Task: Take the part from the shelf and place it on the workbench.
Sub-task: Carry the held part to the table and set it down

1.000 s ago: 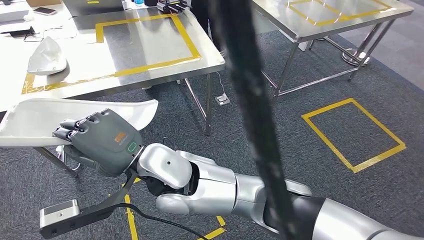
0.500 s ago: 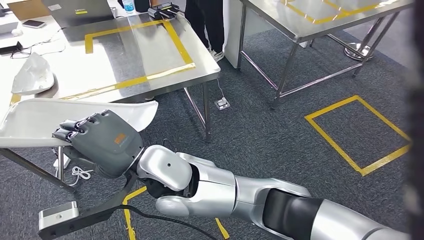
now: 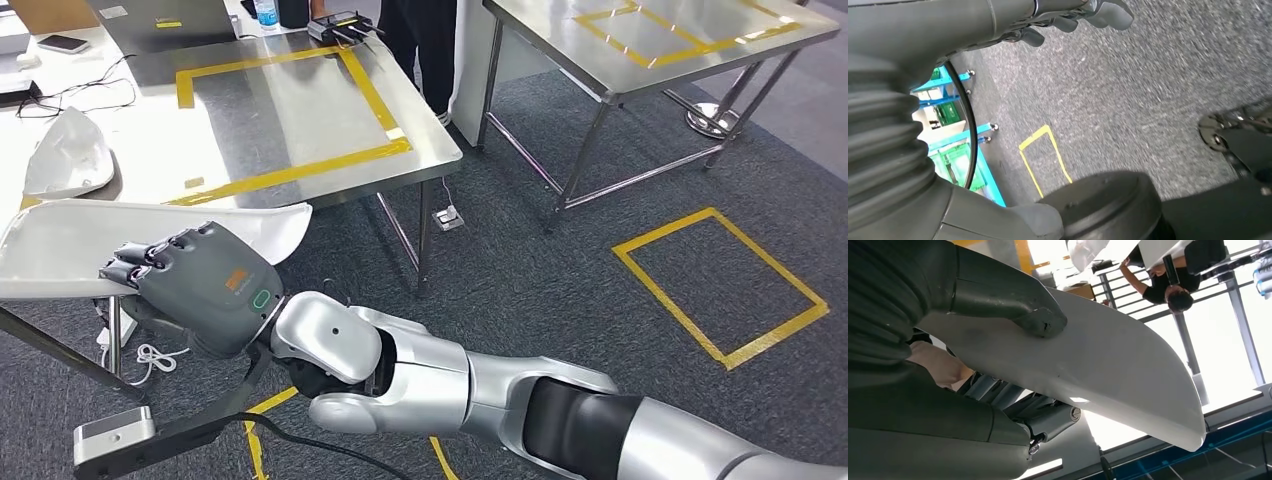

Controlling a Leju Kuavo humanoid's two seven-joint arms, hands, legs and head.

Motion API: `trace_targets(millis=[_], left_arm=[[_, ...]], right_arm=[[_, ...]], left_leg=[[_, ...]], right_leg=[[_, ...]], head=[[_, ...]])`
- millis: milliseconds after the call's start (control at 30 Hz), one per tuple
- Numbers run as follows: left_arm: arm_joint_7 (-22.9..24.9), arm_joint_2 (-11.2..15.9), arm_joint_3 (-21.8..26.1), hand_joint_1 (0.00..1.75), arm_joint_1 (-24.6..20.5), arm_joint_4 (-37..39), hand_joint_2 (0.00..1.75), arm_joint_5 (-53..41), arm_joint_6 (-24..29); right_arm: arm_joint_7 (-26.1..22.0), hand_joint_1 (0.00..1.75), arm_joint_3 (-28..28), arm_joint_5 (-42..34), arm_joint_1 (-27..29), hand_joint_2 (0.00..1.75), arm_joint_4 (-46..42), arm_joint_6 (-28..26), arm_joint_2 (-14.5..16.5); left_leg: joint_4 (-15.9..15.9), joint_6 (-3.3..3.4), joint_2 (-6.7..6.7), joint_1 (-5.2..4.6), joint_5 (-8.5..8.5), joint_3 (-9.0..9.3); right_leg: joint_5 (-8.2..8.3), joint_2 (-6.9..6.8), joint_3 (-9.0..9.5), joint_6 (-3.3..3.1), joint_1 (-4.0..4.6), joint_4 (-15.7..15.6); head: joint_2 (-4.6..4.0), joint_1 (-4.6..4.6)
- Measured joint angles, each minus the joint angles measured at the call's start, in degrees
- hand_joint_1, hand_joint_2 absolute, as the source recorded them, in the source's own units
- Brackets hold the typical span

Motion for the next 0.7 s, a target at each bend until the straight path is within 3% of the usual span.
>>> trace_targets(millis=[33,100,167,300,367,433,500,533,600,633,667,700], left_arm=[[0.0,0.0,0.0,0.00,0.1,0.0,1.75,0.0,0.0],[0.0,-0.1,0.0,0.00,0.1,0.0,1.75,0.0,0.0],[0.1,-0.1,0.0,0.00,0.0,0.0,1.75,0.0,0.0],[0.1,-0.1,0.0,0.00,-0.2,0.0,1.75,0.1,0.0],[0.0,-0.1,0.0,0.00,-0.3,0.0,1.75,0.2,0.0],[-0.1,-0.1,0.0,0.00,-0.3,0.0,1.75,0.4,0.0],[-0.2,-0.1,0.0,0.00,-0.4,0.0,1.75,0.7,0.0],[-0.2,-0.1,0.0,0.00,-0.4,0.0,1.75,0.7,0.0],[-0.2,0.0,0.0,0.00,-0.3,0.0,1.75,0.7,0.0],[-0.2,0.0,0.0,0.00,-0.2,0.1,1.75,0.7,0.0],[-0.3,0.0,0.0,0.00,-0.2,0.1,1.75,0.7,0.0],[-0.3,0.0,0.0,0.00,-0.2,0.1,1.75,0.7,0.0]], right_arm=[[0.0,1.75,0.0,0.0,0.0,1.75,0.0,0.0,0.0],[0.0,1.75,0.0,0.1,-0.1,1.75,0.0,0.2,0.0],[0.0,1.75,0.0,0.3,-0.1,1.75,0.0,0.5,0.0],[-0.1,1.75,-0.2,0.4,-0.3,1.75,0.0,0.7,0.1],[-0.6,1.75,-0.3,0.4,-0.5,1.75,0.0,0.7,0.1],[-1.1,1.75,-0.4,0.2,-0.5,1.75,0.0,0.7,0.1],[-1.5,1.75,-0.4,0.0,-0.5,1.75,0.2,0.7,0.1],[-1.6,1.75,-0.4,-0.1,-0.5,1.75,0.3,0.6,0.1],[-1.8,1.75,-0.4,-0.1,-0.6,1.75,0.4,0.5,0.1],[-1.8,1.75,-0.3,-0.2,-0.6,1.75,0.5,0.5,0.1],[-1.8,1.75,-0.3,-0.2,-0.7,1.75,0.6,0.5,0.1],[-1.8,1.75,-0.4,-0.2,-0.7,1.75,0.7,0.5,0.1]], left_leg=[[0.0,-0.11,-0.07,0.00,-0.60,0.81],[0.1,-0.47,-0.16,-0.07,-1.85,2.19],[0.2,-1.10,-0.22,-0.20,-3.02,3.16],[1.5,-2.41,-0.13,-0.19,-4.07,4.22],[6.5,-2.67,0.02,-0.08,-5.32,1.31],[13.2,-2.85,0.07,-0.07,-7.69,-3.67],[15.0,-2.92,0.10,-0.08,-8.65,-6.56],[13.2,-2.85,0.11,-0.08,-7.29,-6.61],[6.1,-2.50,0.16,-0.15,-1.30,-5.29],[3.3,-2.25,0.21,-0.26,0.91,-4.75],[1.4,-1.96,0.25,-0.40,2.50,-4.39],[0.7,-1.67,0.27,-0.51,2.92,-4.32]], right_leg=[[1.82,-0.01,0.21,-0.12,-0.01,-2.6],[7.76,-0.10,2.02,-0.66,0.18,-10.4],[11.05,-0.14,3.28,-1.26,0.49,-15.1],[10.59,0.04,5.39,-2.67,0.45,-15.9],[9.94,0.03,6.55,-3.34,0.39,-16.0],[9.04,0.06,7.36,-3.67,0.48,-16.0],[7.97,0.15,8.53,-3.66,0.56,-16.0],[7.36,0.19,9.32,-3.61,0.57,-16.0],[6.07,0.23,10.84,-3.37,0.62,-15.9],[5.57,0.31,11.24,-3.17,0.67,-15.8],[5.14,0.37,11.42,-2.86,0.73,-15.9],[4.93,0.43,11.51,-2.53,0.79,-15.7]], head=[[0.00,0.02],[0.00,-0.01],[0.00,-0.14],[0.00,-0.34],[0.00,-0.53],[0.00,-0.61],[0.00,-0.61],[0.00,-0.61],[0.00,-0.69],[0.00,-0.82],[0.00,-0.91],[0.00,-0.95]])
